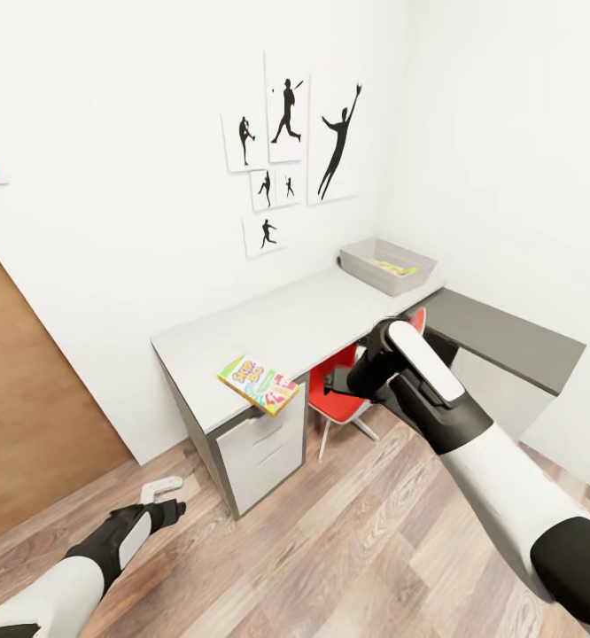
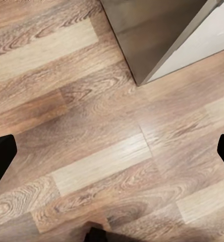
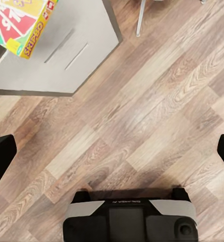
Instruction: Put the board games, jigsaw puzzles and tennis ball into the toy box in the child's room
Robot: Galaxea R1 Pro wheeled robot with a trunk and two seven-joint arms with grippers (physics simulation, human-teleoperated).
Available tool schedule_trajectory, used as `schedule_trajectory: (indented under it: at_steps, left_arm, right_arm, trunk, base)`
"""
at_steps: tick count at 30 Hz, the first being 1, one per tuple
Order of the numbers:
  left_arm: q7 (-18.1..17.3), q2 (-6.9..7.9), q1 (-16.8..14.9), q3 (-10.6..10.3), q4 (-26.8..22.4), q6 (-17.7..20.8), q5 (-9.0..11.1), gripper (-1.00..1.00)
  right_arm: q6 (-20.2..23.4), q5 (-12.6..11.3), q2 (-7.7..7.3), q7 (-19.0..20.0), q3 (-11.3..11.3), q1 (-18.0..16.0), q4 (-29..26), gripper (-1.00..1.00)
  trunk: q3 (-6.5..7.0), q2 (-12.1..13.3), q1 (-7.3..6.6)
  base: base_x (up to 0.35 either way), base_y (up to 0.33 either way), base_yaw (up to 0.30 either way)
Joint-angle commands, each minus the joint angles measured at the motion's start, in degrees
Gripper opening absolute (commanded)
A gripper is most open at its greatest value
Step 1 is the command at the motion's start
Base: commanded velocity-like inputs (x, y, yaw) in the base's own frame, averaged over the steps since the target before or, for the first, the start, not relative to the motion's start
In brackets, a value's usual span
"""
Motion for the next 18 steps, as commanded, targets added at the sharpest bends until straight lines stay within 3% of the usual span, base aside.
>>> schedule_trajectory:
  at_steps: [1,12,18]
  left_arm:
    - [0.2,-0.05,0.0,0.1,-0.1,0.3,0.5,1.0]
    - [0.3,-0.26,0.0,0.1,0.5,0.3,0.1,1.0]
    - [0.3,-0.54,0.0,0.1,0.5,0.3,0.0,1.0]
  right_arm:
    - [0.6,-0.4,-0.05,-0.5,0.1,0.2,0.0,1.0]
    - [1.1,0.3,-0.05,-0.5,0.1,6.3,1.3,1.0]
    - [2.1,1.8,0.1,-0.5,0.2,8.9,6.3,1.0]
  trunk:
    - [-0.01,-0.1,0.04]
    - [1.03,-0.1,0.04]
    - [1.59,-0.1,0.04]
  base:
    - [0.0,0.0,0.0]
    - [0.0,0.0,0.0]
    - [0.0,0.0,0.0]
